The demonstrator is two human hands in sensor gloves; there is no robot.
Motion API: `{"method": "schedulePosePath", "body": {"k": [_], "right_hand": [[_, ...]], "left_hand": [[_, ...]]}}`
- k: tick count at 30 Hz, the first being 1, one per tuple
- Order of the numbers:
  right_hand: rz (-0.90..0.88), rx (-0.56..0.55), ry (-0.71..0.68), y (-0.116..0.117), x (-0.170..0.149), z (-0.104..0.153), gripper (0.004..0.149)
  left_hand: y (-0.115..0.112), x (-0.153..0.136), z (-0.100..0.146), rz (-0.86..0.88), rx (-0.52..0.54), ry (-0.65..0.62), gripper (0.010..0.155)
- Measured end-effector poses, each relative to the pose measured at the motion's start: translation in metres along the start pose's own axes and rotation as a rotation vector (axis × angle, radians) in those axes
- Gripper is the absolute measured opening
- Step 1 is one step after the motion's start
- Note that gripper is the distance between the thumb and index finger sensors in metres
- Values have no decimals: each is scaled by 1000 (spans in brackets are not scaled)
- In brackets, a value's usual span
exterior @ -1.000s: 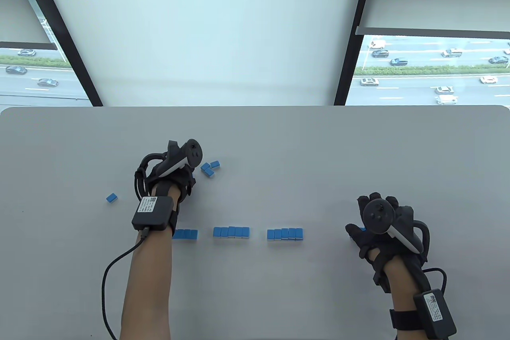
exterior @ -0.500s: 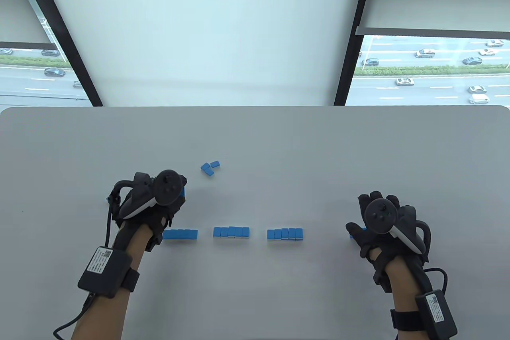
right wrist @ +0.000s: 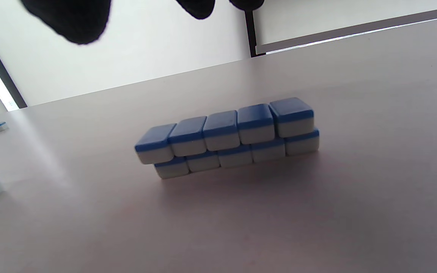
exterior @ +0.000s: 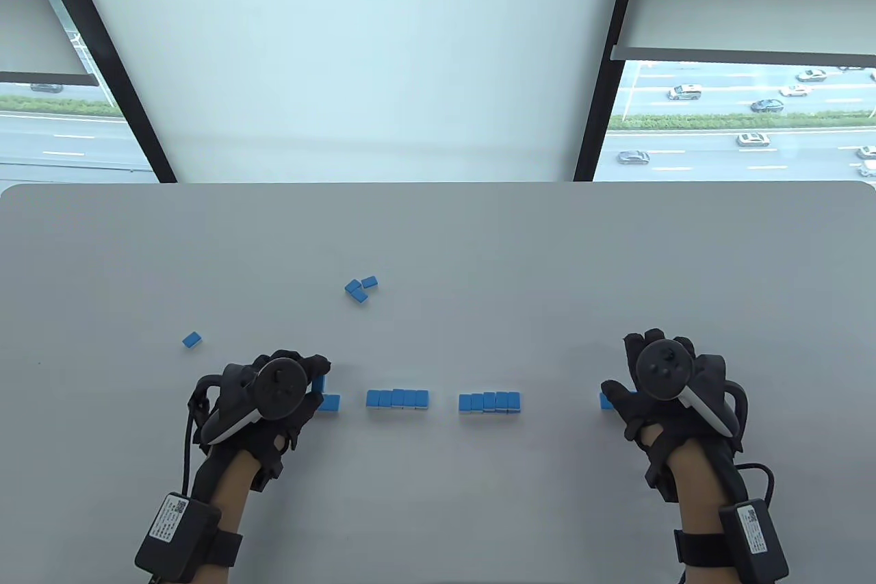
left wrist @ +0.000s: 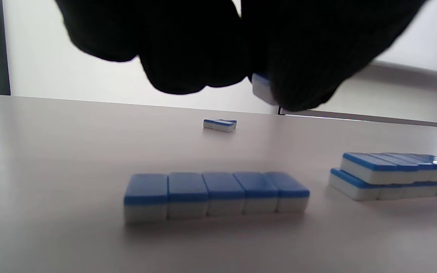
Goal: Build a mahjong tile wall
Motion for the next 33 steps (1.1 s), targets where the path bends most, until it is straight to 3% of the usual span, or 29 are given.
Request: {"method": "schedulePosePath", "body": {"k": [10, 33], "right_hand": [[1, 9, 25, 3, -5, -3, 82], [5, 18, 40, 4, -7, -5, 82]], "left_hand": [[-23, 5, -1, -15, -102, -20, 57], [-36, 12, -4, -52, -133, -47, 57]]}}
Point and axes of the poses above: the tracker on the back of each hand, its own x axis roughly to the thumb side, its own z axis roughly from the fingertips to the wrist, y = z × x, the point moved 4 cm from there along -z, roughly from the wrist to the fingertips, and after that the axes turned 15 degrees about x, right-handed, at the moved point
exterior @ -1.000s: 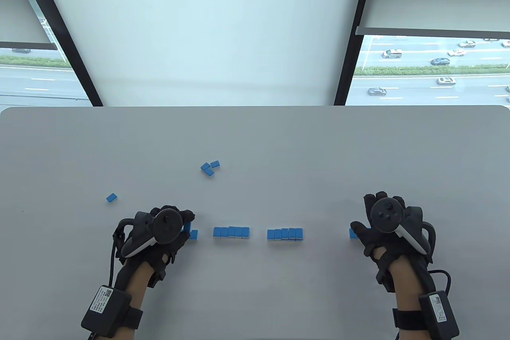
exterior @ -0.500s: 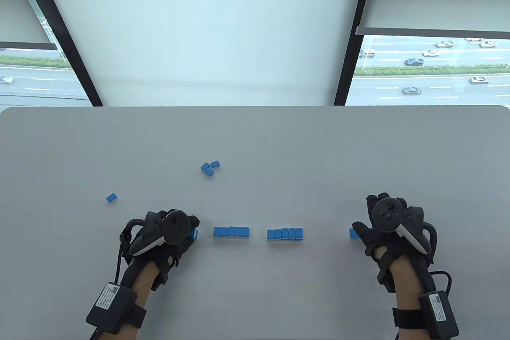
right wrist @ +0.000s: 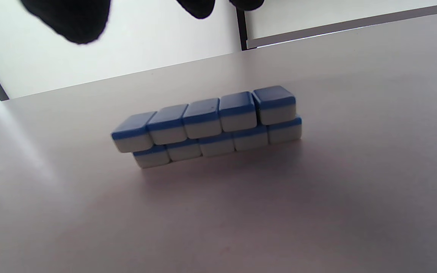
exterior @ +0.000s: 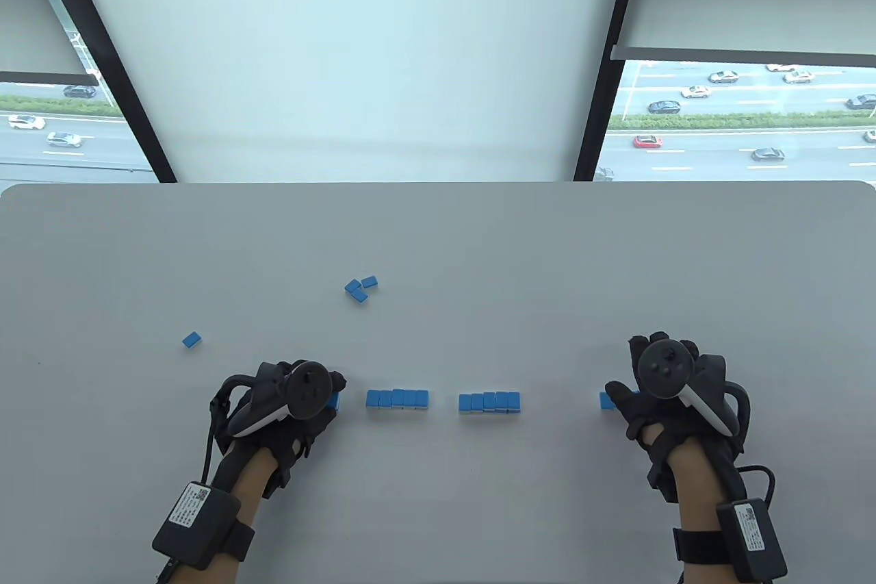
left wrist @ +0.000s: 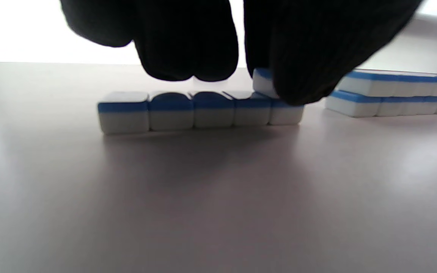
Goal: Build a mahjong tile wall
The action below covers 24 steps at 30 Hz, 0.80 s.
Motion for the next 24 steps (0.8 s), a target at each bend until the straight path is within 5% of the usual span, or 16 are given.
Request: {"method": "schedulePosePath", "body": {"k": [9, 15, 20, 24], "right_hand": [[1, 1, -4, 0, 1, 0, 82], [4, -5, -4, 0, 1, 0, 82], [12, -13, -3, -1, 1, 0, 82], [19, -8, -4, 1, 2, -1, 82]], "left_hand": [[1, -1, 1, 8, -15, 10, 61], [28, -5, -1, 73, 48, 14, 68], [35, -11, -43, 54, 46, 16, 71], [20, -12, -88, 30, -14, 33, 72]]}}
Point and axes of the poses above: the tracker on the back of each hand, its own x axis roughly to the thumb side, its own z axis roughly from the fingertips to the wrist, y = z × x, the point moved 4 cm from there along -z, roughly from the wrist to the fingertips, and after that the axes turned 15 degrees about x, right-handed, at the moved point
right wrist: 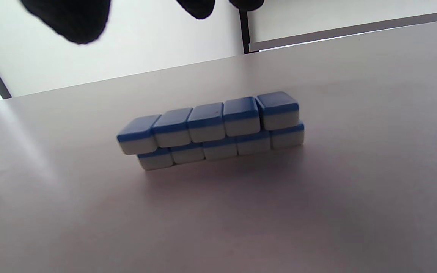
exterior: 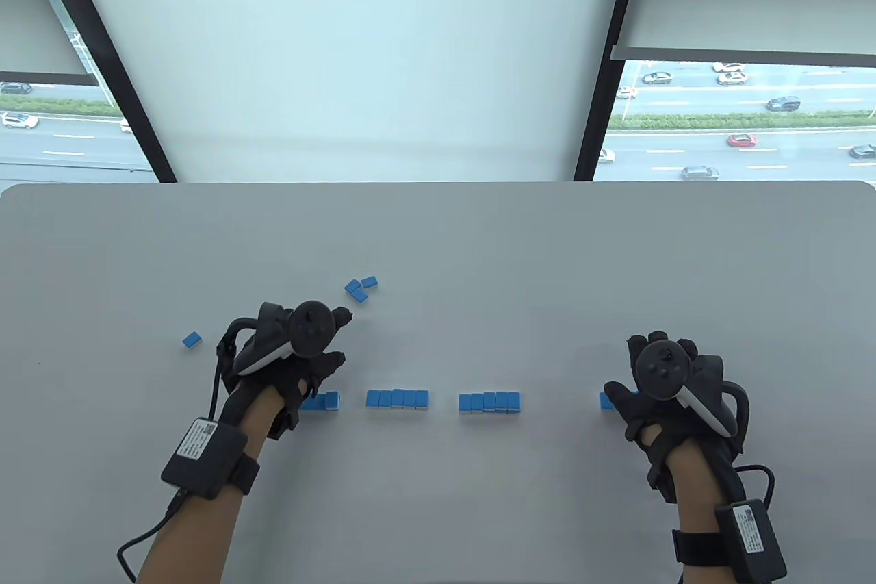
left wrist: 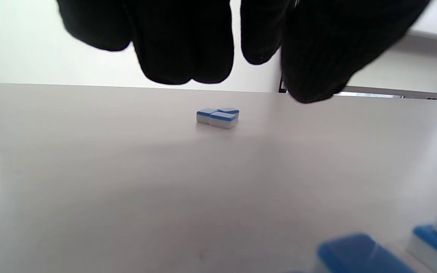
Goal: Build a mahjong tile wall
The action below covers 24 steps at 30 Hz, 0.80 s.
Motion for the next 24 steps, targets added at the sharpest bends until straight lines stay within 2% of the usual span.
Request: {"method": "schedulePosePath", "body": {"k": [2, 7, 10, 16, 20, 24], "right_hand": [[1, 4, 0, 1, 0, -1, 82], [3, 7, 1, 1, 1, -1, 82], [-2, 6, 0, 1, 0, -1, 82], [-2, 8, -9, 2, 2, -2, 82], [4, 7, -14, 2, 3, -2, 81], [0, 5, -19, 2, 3, -2, 82]], "left_hand": [[-12, -3, -22, -21, -25, 37, 70], [-42, -14, -56, -92, -95, 166, 67], [-45, -12, -70, -142, -44, 188, 67], [-48, 3, -82, -217, -10, 199, 70], [-48, 7, -86, -240, 18, 237, 64], [-48, 10, -86, -249, -7, 243, 61]]}}
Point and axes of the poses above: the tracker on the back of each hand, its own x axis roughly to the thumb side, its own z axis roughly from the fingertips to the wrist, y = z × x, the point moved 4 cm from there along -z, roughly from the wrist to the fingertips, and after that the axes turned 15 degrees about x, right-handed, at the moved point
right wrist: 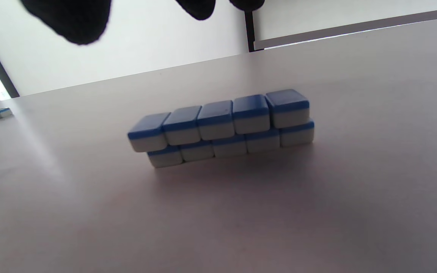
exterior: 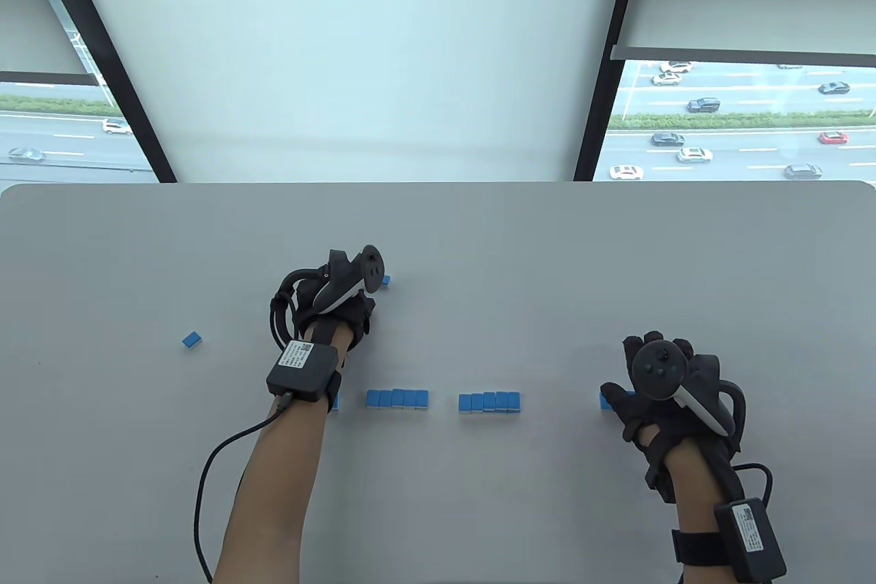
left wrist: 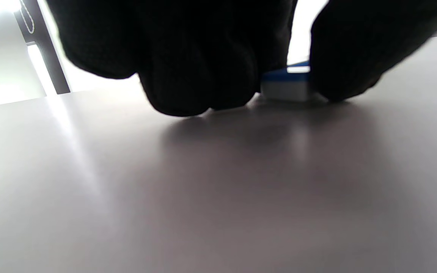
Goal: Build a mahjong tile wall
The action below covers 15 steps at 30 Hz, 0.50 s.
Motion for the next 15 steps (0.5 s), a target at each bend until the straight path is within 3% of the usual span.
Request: {"method": "schedulePosePath", "body": {"k": [6, 15], "right_hand": [[-9, -1, -3, 0, -1, 0, 82], [-7, -7, -12, -1, 0, 0, 82]], "left_hand": [[13, -9, 6, 15, -27, -8, 60], [79, -42, 34, 49, 103, -75, 59]]}}
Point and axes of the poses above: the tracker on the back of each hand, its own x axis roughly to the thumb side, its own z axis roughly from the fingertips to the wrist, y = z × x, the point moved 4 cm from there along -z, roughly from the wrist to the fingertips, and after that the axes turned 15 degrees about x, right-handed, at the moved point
